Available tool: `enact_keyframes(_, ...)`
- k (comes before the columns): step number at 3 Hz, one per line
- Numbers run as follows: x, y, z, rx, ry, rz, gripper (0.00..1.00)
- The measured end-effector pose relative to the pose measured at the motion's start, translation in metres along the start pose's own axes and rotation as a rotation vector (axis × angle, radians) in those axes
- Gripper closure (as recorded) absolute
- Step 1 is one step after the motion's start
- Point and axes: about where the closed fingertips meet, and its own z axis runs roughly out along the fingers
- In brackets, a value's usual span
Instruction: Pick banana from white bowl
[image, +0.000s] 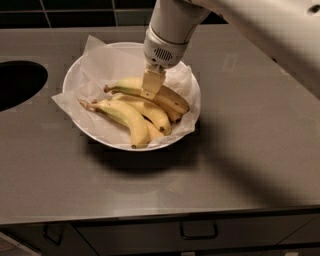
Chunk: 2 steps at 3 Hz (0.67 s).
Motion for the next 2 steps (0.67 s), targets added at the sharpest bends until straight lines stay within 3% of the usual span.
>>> enact_keyframes(2, -0.017, 0.018, -0.056, 0.108, -0.136, -0.074, 1.0)
